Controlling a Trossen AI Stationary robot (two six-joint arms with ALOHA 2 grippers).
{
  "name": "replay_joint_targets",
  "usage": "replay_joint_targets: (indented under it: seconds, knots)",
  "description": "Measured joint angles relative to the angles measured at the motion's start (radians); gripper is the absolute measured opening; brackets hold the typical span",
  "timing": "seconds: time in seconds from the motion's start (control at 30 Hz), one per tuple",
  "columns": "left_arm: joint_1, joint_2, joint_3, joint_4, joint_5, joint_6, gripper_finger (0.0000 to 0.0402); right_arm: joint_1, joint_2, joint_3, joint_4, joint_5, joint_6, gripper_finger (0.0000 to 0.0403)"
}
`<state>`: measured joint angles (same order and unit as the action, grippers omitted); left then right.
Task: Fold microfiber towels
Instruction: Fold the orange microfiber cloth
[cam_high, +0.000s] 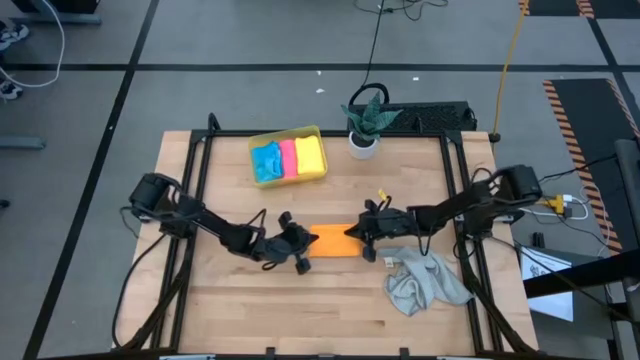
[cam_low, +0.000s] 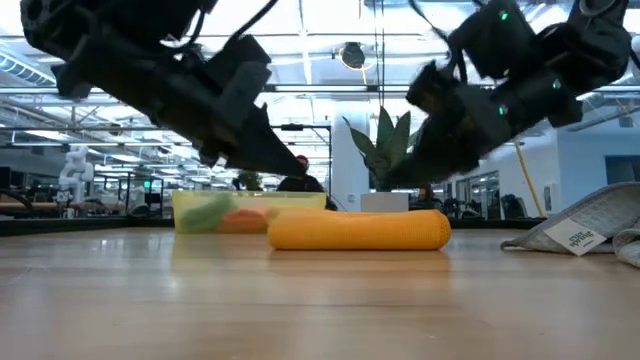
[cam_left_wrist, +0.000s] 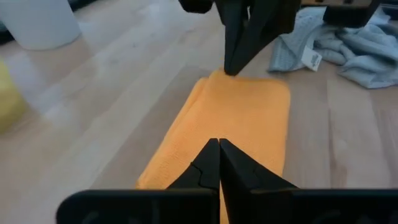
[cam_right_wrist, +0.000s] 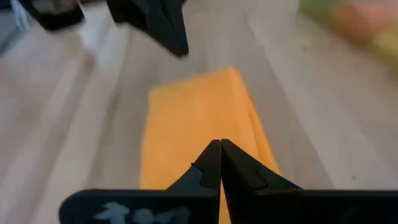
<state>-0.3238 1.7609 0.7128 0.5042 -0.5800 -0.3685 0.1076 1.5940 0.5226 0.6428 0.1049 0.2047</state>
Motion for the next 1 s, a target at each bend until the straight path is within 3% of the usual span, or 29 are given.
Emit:
replay_joint_targets:
  seconds: [0.2,0.43,0.67,0.83,1.0]
  knots:
    - [0.008,-0.006,0.0,-0.004,-0.032,0.008,0.0017,-0.006,0.016,0.001,0.112,-0.001,-0.012,0.0]
    - [0.063,0.012,0.0,0.0,-0.049,0.02,0.0004,-0.038,0.172,0.001,0.216,-0.001,-0.008,0.0]
    - [0.088,0.07,-0.003,-0.017,-0.018,0.001,0.0016,-0.056,0.262,0.001,0.238,0.004,0.017,0.0]
    - [0.08,0.066,0.0,0.036,-0.017,0.009,0.0004,-0.06,0.266,0.002,0.246,0.025,-0.011,0.0]
    - [0.059,0.035,0.0,0.14,0.01,0.081,0.0014,-0.06,0.191,0.001,0.214,0.026,-0.061,0.0]
